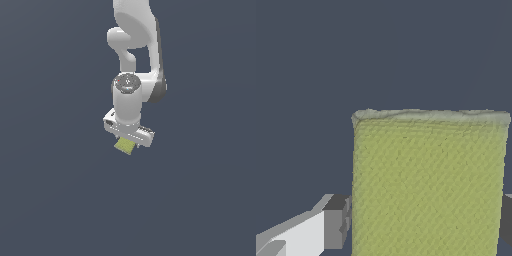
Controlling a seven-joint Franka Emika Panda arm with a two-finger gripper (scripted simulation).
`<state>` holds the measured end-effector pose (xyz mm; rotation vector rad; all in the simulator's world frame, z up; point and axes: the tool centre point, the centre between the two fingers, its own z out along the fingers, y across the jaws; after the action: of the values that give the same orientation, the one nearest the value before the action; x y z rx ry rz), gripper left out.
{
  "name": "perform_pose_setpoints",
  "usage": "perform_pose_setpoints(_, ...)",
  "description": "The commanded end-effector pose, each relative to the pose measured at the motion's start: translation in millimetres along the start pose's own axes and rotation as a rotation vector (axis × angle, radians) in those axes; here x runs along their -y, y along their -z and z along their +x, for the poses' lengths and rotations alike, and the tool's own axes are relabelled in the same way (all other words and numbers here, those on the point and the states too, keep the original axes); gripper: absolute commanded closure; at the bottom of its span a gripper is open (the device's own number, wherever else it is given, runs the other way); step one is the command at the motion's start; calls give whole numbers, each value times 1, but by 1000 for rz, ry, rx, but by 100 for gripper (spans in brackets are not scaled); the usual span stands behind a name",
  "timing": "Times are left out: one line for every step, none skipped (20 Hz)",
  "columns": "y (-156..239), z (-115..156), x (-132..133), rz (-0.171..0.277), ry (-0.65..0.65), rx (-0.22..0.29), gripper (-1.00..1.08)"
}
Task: Pick up the object and move it to a goal position.
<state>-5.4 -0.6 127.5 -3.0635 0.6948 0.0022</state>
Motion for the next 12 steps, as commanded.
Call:
perform_pose_setpoints(29, -10, 11, 0, 0, -2, 108)
perform_pose_setpoints(40, -15, 16, 0, 0, -2, 108)
perform_pose_setpoints(51, -19, 21, 0, 0, -2, 108)
perform_pose_setpoints(63, -23, 25, 0, 0, -2, 108)
perform_pose_setpoints(74, -27, 30, 0, 0, -2, 108)
perform_pose_setpoints(85, -31, 34, 0, 0, -2, 108)
perform_pose_setpoints(96, -35, 39, -1, 0, -3, 108)
perform_pose_setpoints(108, -39, 43, -1, 0, -3, 108)
perform_pose_setpoints(119, -43, 48, -1, 0, -3, 108)
perform_pose_setpoints(130, -47, 53, -2, 0, -3, 108)
perform_pose_setpoints(141, -51, 57, -2, 0, -3, 108)
perform_pose_setpoints(153, -55, 62, -2, 0, -3, 108)
